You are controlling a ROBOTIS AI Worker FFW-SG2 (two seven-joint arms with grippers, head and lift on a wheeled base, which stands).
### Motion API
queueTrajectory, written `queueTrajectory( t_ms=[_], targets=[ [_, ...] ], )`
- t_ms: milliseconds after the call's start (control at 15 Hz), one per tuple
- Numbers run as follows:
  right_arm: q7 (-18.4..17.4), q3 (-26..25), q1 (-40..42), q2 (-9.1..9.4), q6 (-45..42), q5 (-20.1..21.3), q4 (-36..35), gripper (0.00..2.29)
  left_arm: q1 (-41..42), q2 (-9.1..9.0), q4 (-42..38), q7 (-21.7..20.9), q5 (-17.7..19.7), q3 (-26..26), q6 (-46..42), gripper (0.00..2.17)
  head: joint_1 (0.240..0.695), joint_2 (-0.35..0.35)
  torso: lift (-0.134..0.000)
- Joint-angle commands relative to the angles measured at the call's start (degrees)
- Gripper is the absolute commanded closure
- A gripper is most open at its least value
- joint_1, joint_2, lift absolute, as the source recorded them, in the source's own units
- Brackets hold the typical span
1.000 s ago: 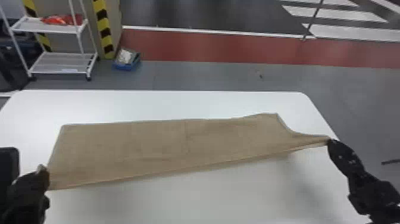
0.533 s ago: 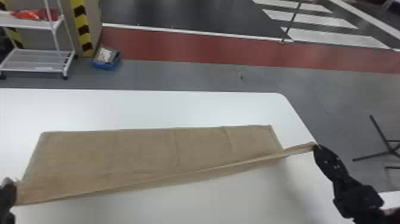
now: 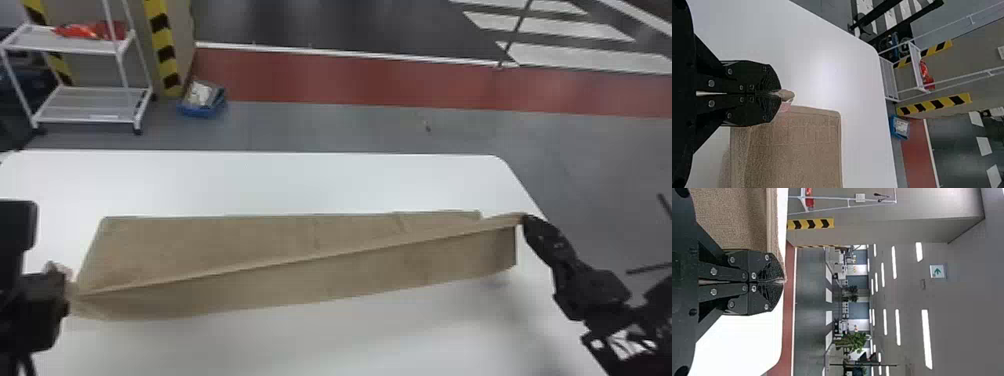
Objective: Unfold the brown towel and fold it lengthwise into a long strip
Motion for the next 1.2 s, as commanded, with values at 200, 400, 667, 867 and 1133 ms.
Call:
queueTrajectory(
  t_ms=[200, 400, 667, 867, 1133],
  targets=[
    [-0.10, -0.41, -4.01, -0.57, 5.27, 0.09, 2.61, 1.42, -13.86, -0.70, 16.43, -0.16, -1.36, -2.32, 2.81, 1.81, 0.695, -0.129, -0.123],
    [-0.10, 0.30, -7.79, -1.63, 5.10, 0.44, 6.91, 1.42, -20.98, -2.28, 26.54, 0.10, -2.94, -5.39, -0.18, 1.81, 0.695, -0.140, -0.123],
    [-0.45, 2.06, -12.88, -1.89, 10.19, 2.90, 10.25, 1.42, -25.37, -2.90, 32.87, -0.08, -3.29, -6.45, -4.75, 1.81, 0.695, -0.154, -0.123],
    [-1.86, 4.43, -14.82, -1.98, 12.48, 5.36, 12.01, 1.42, -27.22, -2.81, 35.77, -0.25, -4.43, -5.92, -5.63, 1.81, 0.695, -0.142, -0.123],
    [-3.96, 6.36, -16.40, -1.89, 12.48, 6.77, 14.38, 1.42, -28.54, -2.72, 38.23, -0.25, -4.79, -5.74, -7.03, 1.81, 0.695, -0.108, -0.123]
  ],
)
